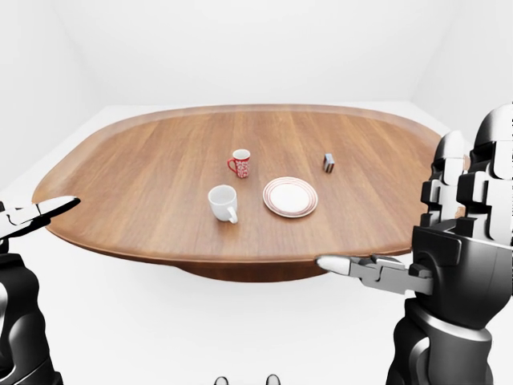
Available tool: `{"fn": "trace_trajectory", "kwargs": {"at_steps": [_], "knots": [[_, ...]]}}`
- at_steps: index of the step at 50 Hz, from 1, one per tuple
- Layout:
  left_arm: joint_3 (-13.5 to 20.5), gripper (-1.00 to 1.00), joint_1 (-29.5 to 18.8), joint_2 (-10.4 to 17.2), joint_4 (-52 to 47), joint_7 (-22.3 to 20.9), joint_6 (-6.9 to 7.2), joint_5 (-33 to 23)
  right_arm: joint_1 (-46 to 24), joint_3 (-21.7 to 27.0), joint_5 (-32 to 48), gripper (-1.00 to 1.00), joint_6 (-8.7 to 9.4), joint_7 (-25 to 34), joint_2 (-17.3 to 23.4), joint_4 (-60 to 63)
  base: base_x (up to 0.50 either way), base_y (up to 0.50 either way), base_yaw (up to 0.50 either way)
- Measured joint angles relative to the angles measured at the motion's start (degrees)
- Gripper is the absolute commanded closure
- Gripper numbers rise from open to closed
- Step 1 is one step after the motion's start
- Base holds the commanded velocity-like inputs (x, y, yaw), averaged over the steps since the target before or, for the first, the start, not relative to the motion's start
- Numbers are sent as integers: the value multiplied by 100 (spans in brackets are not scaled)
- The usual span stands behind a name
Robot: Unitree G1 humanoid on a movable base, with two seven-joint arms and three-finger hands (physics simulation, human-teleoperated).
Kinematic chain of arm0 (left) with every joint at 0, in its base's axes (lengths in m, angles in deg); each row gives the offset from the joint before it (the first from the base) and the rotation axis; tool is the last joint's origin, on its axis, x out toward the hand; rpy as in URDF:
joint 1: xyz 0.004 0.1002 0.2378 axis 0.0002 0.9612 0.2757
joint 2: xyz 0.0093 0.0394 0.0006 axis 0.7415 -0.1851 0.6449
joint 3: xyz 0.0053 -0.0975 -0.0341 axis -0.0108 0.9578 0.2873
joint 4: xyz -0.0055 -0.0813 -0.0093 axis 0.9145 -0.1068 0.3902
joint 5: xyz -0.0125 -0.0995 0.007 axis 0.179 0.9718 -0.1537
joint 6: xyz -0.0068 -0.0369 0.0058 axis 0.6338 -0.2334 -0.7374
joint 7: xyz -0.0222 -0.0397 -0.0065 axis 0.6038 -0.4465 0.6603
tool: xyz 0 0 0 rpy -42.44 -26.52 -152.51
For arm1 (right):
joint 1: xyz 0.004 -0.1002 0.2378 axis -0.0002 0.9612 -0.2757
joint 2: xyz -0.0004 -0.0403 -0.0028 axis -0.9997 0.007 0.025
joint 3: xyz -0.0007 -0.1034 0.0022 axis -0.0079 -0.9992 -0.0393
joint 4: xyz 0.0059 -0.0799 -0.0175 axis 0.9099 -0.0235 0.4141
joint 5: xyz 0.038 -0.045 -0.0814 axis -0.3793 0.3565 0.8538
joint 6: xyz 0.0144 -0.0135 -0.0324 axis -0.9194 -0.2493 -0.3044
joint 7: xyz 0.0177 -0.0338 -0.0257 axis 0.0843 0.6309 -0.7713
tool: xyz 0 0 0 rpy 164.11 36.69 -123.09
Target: Put the white mug on the plate.
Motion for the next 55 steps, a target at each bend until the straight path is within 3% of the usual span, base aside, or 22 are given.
{"fn": "trace_trajectory", "kwargs": {"at_steps": [55], "knots": [[-32, -100, 8, -27, 25, -4, 0, -5, -1, -20, 46, -100, 0, 20, -1, -99, 43, 0, 0]]}}
